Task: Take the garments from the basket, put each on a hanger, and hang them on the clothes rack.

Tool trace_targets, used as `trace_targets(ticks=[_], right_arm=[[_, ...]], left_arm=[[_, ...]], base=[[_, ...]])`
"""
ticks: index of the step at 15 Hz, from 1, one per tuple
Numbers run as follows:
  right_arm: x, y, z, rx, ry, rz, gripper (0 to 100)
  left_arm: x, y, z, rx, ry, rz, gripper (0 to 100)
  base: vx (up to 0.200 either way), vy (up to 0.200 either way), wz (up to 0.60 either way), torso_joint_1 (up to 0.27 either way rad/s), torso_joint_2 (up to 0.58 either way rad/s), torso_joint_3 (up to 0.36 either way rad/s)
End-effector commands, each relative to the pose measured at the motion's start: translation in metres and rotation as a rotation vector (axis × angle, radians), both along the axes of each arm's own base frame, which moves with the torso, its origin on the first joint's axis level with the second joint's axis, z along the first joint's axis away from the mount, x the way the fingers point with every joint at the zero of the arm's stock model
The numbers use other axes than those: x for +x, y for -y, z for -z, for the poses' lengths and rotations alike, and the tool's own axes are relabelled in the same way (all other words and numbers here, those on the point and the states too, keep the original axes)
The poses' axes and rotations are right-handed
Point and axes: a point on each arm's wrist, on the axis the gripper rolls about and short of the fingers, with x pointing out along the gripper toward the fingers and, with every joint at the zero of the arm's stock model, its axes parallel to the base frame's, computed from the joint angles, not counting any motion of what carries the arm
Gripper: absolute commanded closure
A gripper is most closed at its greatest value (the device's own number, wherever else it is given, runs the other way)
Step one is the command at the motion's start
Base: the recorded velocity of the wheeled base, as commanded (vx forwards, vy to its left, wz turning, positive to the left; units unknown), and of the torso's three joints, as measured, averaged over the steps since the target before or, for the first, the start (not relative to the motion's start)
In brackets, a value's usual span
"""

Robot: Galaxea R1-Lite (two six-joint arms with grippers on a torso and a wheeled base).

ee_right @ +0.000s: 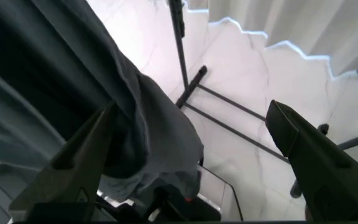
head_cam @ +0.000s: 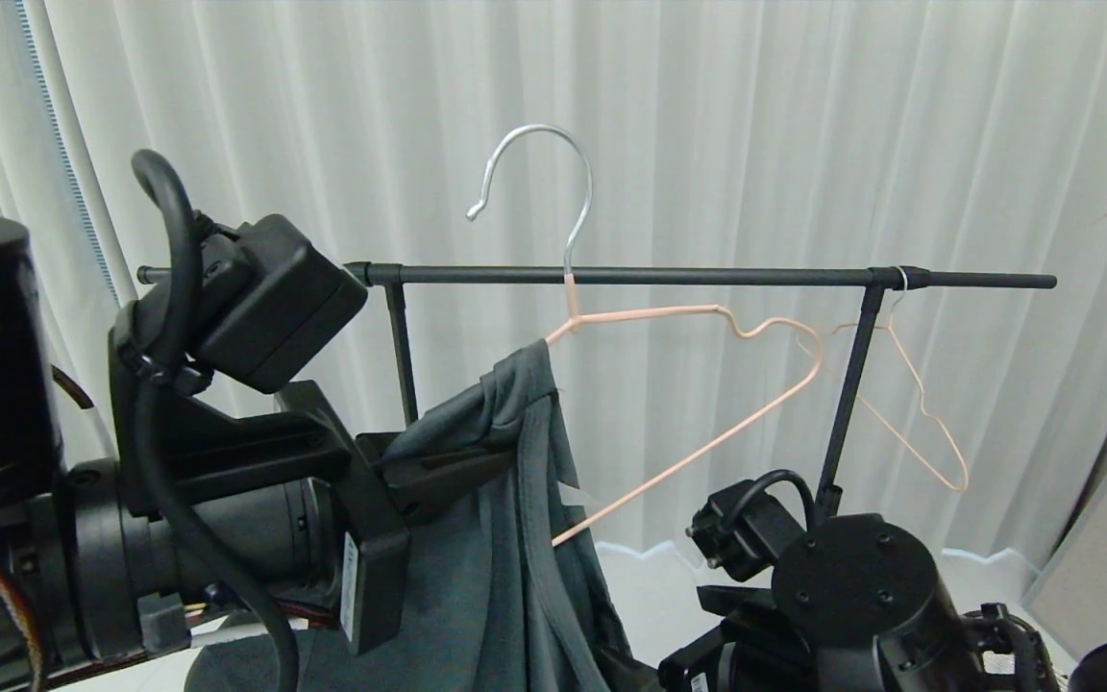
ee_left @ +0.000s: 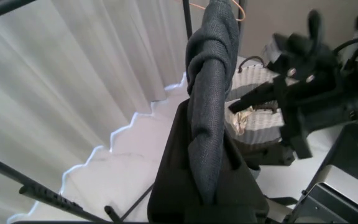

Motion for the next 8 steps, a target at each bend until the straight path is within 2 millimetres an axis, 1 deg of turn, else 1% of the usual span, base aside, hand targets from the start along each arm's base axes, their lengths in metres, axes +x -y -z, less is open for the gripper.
trace_targets(ticks=[1,2,3,4,6,8], right_arm=[[0.002,-0.004,0.013,-0.046,-0.019,0.001,0],[0.002,-0.002,0.017,-0.069,-0.024,0.007,0],[0.006,0.006,0.025,-0.122,-0.032,0.051,0],[0.015,0.014,0.028,-0.153,-0.030,0.109,0],[0.035,0.030,0.026,-0.172,-0.005,0.226,0],[0.052,0.047,0.017,-0.206,0.059,0.297,0]], left_arm=[[-0.001,0.000,-0.001,-0.003,0.003,0.001,100],[-0.001,-0.001,-0.001,-0.005,0.003,-0.001,100],[-0.003,-0.003,-0.002,-0.009,0.007,-0.001,100],[-0.004,-0.004,0.000,-0.005,0.003,-0.001,100],[-0.007,-0.007,0.007,0.009,-0.011,-0.001,100],[-0.010,-0.010,0.015,0.026,-0.027,-0.001,100]], base=[[0.000,0.000,0.00,0.000,0.00,0.000],[0.000,0.000,0.00,0.000,0.00,0.000],[0.000,0.000,0.00,0.000,0.00,0.000],[0.000,0.000,0.00,0.000,0.00,0.000],[0.000,0.000,0.00,0.000,0.00,0.000],[0.000,0.000,0.00,0.000,0.00,0.000]])
